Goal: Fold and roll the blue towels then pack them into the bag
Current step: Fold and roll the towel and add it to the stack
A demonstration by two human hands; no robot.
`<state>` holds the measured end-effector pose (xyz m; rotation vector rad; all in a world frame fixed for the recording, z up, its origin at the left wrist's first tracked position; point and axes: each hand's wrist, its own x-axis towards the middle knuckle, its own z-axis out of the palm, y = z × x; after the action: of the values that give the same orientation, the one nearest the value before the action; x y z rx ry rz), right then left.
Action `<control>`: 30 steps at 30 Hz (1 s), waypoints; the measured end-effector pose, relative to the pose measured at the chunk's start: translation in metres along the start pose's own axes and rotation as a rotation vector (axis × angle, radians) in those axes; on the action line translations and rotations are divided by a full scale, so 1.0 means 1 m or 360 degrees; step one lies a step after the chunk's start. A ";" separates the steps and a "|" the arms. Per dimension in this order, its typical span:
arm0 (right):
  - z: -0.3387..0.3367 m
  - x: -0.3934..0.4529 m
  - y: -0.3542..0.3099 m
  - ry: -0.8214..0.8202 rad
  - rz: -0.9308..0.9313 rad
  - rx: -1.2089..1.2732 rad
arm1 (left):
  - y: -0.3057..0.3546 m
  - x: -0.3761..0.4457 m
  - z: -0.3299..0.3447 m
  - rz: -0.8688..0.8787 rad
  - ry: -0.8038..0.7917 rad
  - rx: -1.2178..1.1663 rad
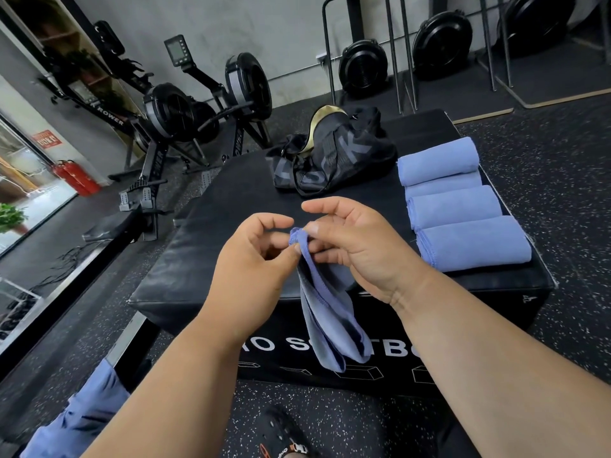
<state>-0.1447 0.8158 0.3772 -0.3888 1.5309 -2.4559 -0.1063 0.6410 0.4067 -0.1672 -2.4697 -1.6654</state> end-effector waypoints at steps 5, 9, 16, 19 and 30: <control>-0.005 0.000 -0.006 -0.0019 0.0052 0.0139 | -0.001 0.000 0.000 -0.0042 -0.0015 -0.0213; -0.007 0.001 -0.007 -0.0025 0.0057 0.0001 | -0.006 0.005 -0.001 -0.0029 0.0048 -0.0178; -0.046 0.007 -0.001 0.0173 -0.0091 -0.1205 | -0.006 0.010 -0.028 0.0000 0.0086 -0.0275; -0.051 0.008 0.003 0.0047 0.0020 -0.1264 | -0.006 0.009 -0.035 0.0025 0.0068 -0.0301; -0.054 -0.002 -0.002 -0.0231 -0.0104 -0.1234 | -0.020 -0.003 -0.057 0.0090 -0.0175 0.0506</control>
<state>-0.1612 0.8625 0.3560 -0.7239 2.3709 -1.7192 -0.1035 0.5806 0.4087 -0.2915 -2.7414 -1.2509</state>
